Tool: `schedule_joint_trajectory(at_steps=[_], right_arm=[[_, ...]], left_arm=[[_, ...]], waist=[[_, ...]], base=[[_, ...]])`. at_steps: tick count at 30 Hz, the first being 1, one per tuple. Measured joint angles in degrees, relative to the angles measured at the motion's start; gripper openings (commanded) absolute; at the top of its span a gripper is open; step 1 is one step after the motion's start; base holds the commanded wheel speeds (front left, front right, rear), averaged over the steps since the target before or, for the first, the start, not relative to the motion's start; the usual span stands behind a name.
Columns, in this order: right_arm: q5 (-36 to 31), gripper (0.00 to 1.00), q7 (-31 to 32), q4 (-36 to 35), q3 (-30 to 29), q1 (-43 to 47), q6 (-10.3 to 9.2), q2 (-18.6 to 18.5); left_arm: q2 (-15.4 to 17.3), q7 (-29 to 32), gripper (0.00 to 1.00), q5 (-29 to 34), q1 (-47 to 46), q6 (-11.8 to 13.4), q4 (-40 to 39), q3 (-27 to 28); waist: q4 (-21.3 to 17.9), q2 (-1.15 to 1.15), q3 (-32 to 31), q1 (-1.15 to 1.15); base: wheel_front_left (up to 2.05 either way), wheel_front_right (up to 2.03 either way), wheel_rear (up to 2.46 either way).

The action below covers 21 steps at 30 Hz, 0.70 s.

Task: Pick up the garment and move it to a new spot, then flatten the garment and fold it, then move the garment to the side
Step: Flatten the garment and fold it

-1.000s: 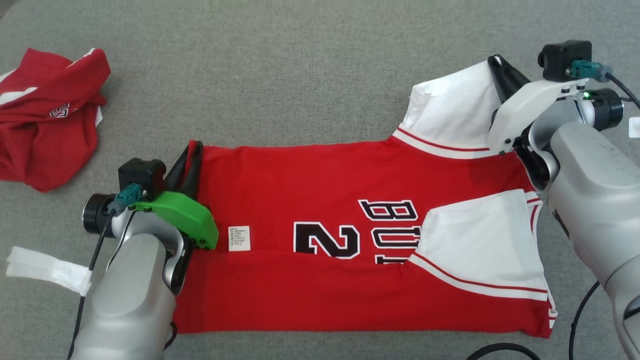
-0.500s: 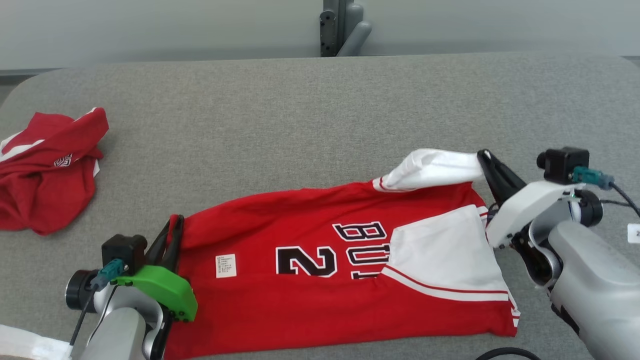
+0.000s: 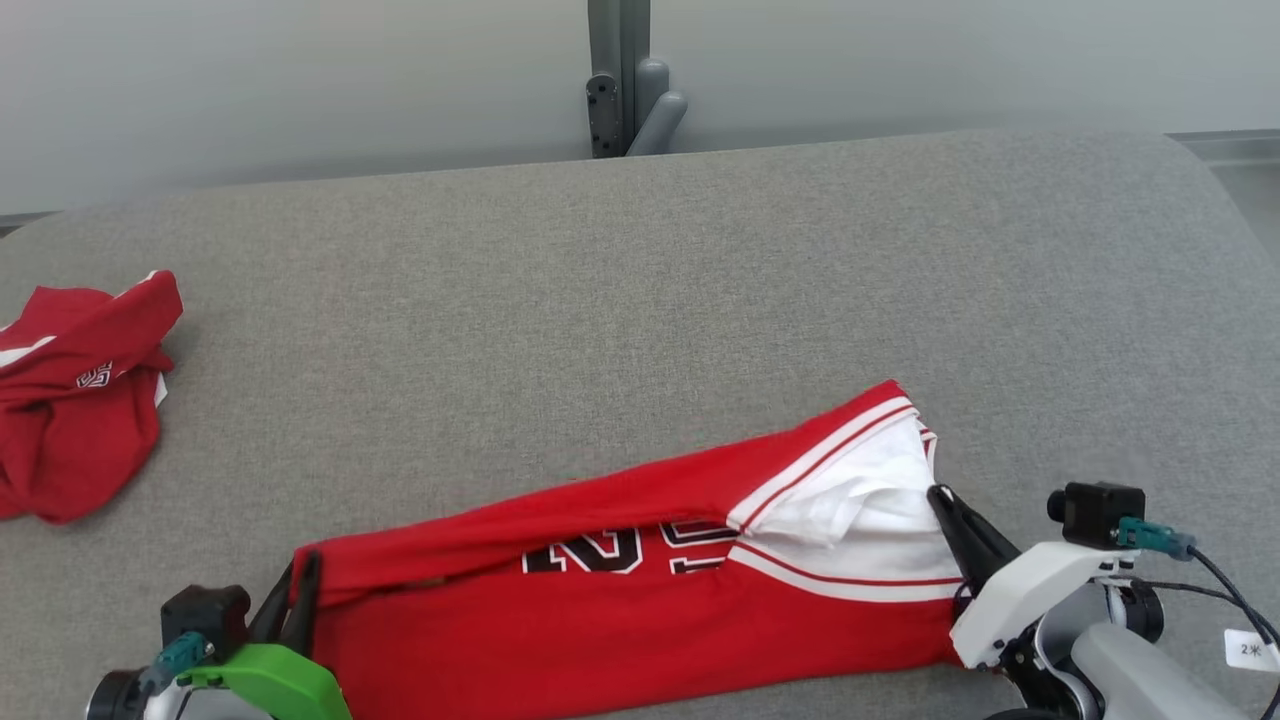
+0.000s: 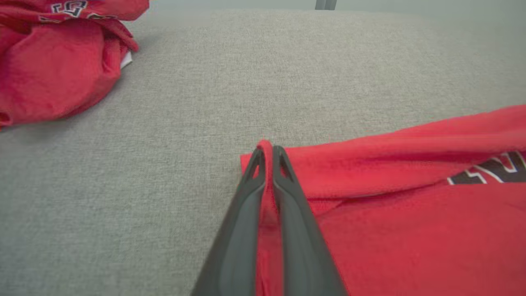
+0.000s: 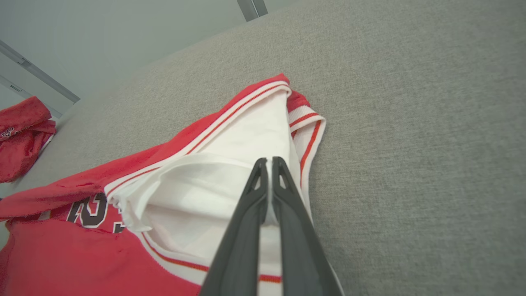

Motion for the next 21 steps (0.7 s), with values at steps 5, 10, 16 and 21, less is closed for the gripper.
schedule_joint_trajectory(at_steps=[5,10,16,21], right_arm=[[0.0,0.00,-0.1,-0.8,-1.9,3.2,0.00,1.3],[-1.0,0.00,-0.3,-2.1,-4.0,5.2,0.00,1.6],[-2.5,0.00,-0.3,-4.1,-6.3,7.4,0.00,1.7],[-4.1,0.52,-0.3,-4.3,-8.0,9.2,0.00,2.2]], left_arm=[[-1.1,0.0,0.00,1.0,3.5,0.0,-1.1,2.6],[-1.6,0.0,0.00,1.9,5.0,0.0,-1.9,3.8],[-2.1,0.0,0.00,3.0,6.7,0.0,-2.5,4.7],[-3.6,0.0,0.46,5.1,8.0,0.0,-3.6,7.7]], waist=[[-0.6,0.00,-1.2,0.00],[-0.9,0.00,-1.8,0.00],[-1.2,0.00,-2.0,0.00],[-1.1,0.01,-1.8,0.00]], base=[[0.00,0.00,0.00],[0.00,0.00,0.00],[0.00,0.00,0.00],[0.00,0.00,0.00]])
